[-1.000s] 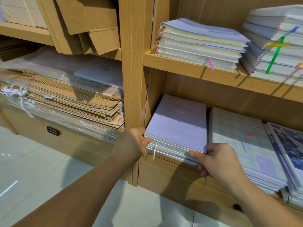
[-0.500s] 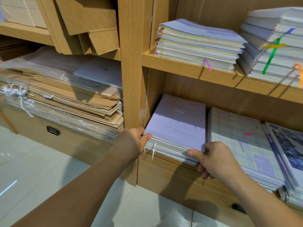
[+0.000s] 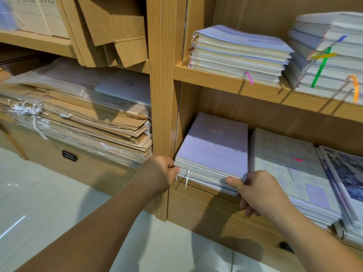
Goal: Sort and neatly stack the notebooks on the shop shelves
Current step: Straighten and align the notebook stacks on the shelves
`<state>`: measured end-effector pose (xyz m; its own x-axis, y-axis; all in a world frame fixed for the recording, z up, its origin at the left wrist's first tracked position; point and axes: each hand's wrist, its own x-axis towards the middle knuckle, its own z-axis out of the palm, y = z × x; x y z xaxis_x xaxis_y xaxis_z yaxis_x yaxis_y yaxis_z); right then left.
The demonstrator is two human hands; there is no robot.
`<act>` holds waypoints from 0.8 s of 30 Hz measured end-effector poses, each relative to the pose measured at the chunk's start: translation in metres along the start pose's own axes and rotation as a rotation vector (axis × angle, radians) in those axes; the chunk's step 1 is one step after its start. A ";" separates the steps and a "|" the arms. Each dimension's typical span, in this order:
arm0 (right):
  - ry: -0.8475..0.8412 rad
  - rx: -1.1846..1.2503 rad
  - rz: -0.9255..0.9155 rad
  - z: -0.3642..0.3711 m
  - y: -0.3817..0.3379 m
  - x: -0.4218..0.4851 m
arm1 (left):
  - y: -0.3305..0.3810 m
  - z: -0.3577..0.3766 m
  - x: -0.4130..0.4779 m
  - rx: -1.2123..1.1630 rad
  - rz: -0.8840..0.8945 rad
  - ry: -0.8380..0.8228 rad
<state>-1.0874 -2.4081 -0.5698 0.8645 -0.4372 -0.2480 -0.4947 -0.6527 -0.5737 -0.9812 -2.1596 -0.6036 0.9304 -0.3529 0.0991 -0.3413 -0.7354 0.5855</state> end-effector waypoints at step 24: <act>0.207 -0.009 0.034 0.042 0.018 -0.002 | -0.008 0.025 0.012 -0.033 -0.137 -0.099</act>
<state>-1.0944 -2.3931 -0.6124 0.8109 -0.5765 -0.1008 -0.5250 -0.6404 -0.5605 -0.9703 -2.1724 -0.6275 0.9494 -0.3077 -0.0624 -0.2064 -0.7615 0.6145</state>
